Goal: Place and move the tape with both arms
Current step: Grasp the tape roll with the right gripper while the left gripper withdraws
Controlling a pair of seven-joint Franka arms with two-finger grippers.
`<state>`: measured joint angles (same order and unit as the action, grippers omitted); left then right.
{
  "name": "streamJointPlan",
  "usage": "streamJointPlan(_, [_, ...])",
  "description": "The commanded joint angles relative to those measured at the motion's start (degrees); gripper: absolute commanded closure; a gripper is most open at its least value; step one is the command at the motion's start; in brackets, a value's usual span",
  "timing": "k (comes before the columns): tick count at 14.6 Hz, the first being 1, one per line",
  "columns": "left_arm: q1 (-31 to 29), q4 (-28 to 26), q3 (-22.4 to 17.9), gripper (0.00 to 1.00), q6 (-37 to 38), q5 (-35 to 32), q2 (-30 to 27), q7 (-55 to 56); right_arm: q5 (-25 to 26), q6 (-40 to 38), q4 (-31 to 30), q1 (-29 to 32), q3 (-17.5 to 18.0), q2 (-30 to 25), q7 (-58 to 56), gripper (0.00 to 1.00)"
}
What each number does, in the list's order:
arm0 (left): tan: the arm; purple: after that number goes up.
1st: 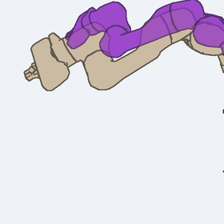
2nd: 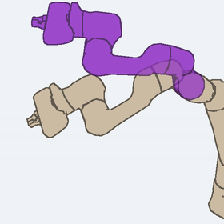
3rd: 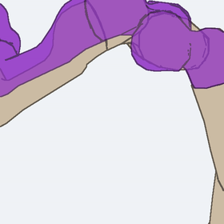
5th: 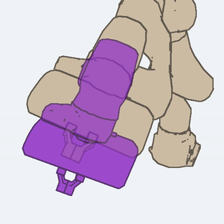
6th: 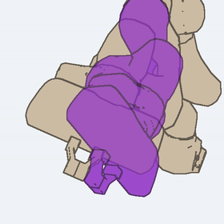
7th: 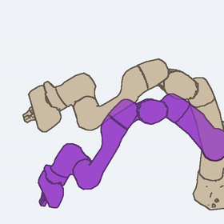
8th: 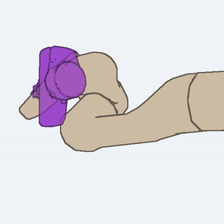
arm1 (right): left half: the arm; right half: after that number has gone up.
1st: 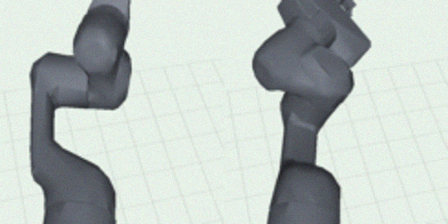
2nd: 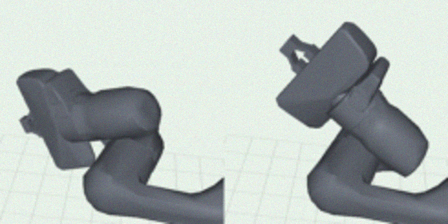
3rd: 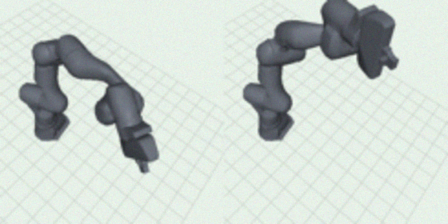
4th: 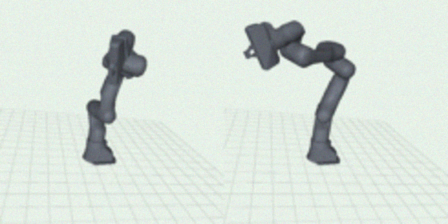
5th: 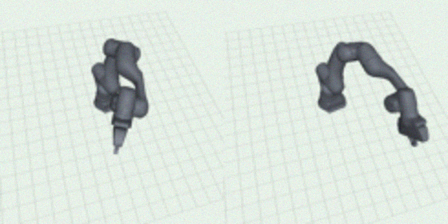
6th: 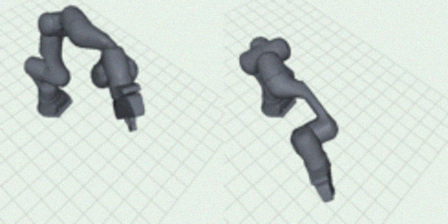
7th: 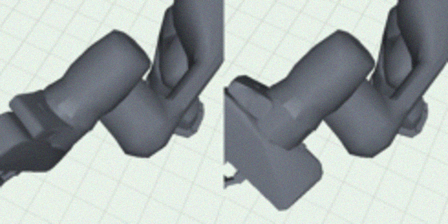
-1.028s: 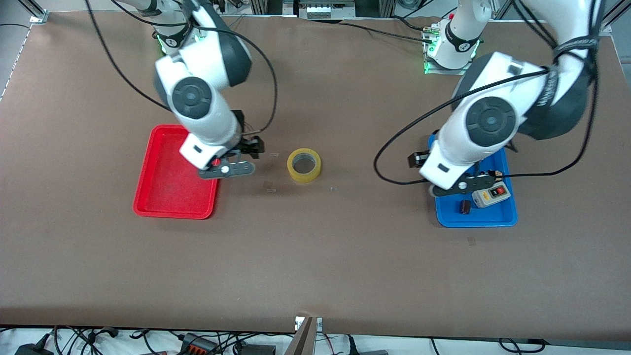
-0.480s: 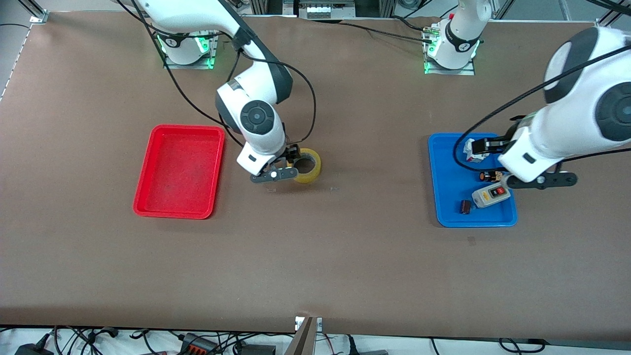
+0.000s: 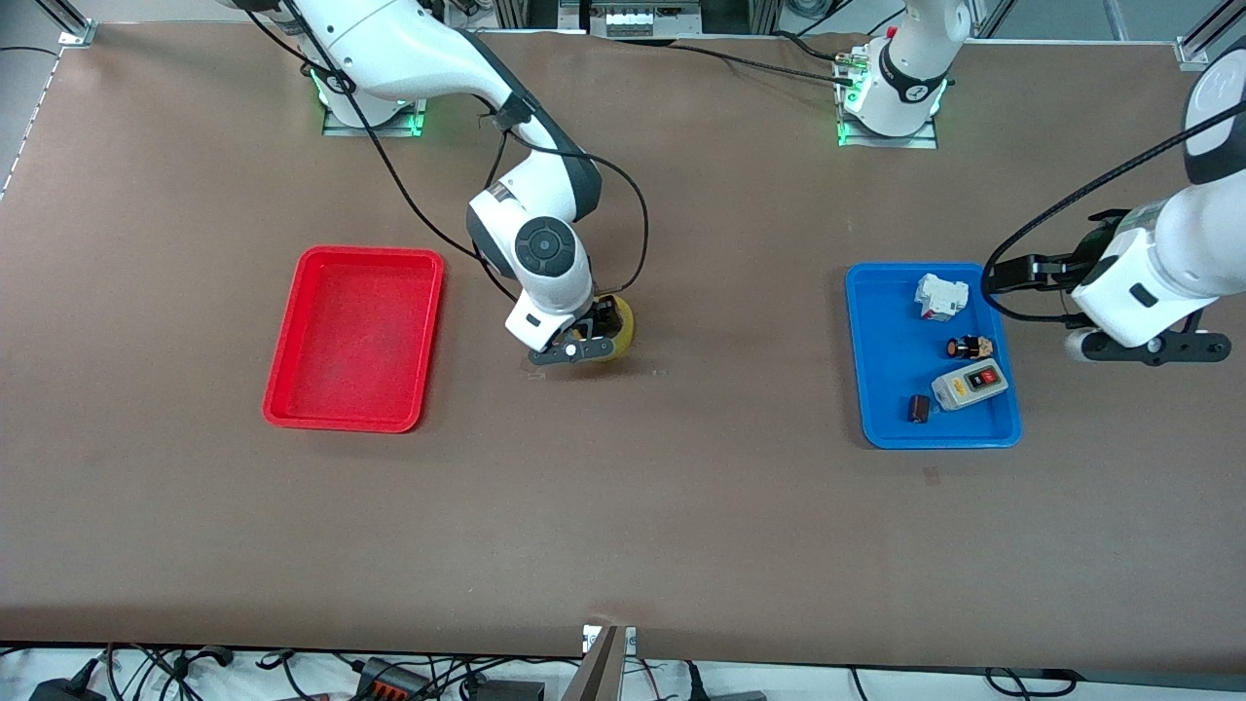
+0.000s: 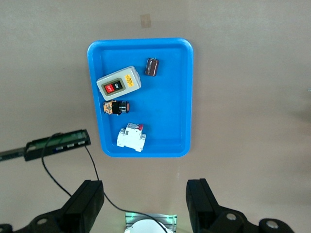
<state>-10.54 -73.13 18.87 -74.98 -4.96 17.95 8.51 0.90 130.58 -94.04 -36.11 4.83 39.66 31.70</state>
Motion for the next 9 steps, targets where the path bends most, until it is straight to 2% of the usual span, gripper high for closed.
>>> streamJointPlan(1, [9.1, -1.5, -13.2, 0.0, 0.5, 5.5, -4.3, -2.4, 0.0, 2.6, -2.9, -0.7, -0.3, -0.8, 1.0, 0.02])
streamJointPlan(3, [13.5, -6.8, -17.4, 0.0, -2.9, 7.0, -9.0, -2.2, 0.0, 3.5, -3.1, -0.9, -0.3, -0.2, 1.0, 0.06])
streamJointPlan(4, [14.3, -10.1, -17.8, 0.0, -5.0, 7.2, -11.3, -2.1, 0.0, 3.5, -3.1, -0.9, -0.3, -0.1, 1.0, 0.13])
streamJointPlan(5, [14.7, -12.1, -17.9, 0.0, -5.8, 7.2, -12.6, -2.2, 0.0, 3.5, -3.1, -0.8, -0.3, -0.1, 1.0, 0.29])
streamJointPlan(6, [15.2, -12.5, -17.9, 0.0, -6.0, 7.1, -12.8, -2.2, 0.3, 3.5, -3.2, -0.8, -0.3, -0.2, 0.9, 0.48])
streamJointPlan(7, [15.7, -12.1, -18.2, 0.0, -6.1, 6.7, -12.8, -2.2, 0.3, 3.5, -3.2, -0.9, -0.3, -0.2, 0.9, 0.73])
streamJointPlan(8, [15.6, -11.6, -18.2, 0.0, -6.2, 7.2, -12.3, -2.2, 0.3, 3.5, -3.1, -1.0, -0.3, -0.2, 0.9, 0.87])
streamJointPlan(9, [15.4, -10.8, -18.2, 0.0, -6.0, 7.2, -12.0, -1.5, 0.3, 3.5, -3.1, -0.8, -0.3, -0.5, 0.6, 0.95])
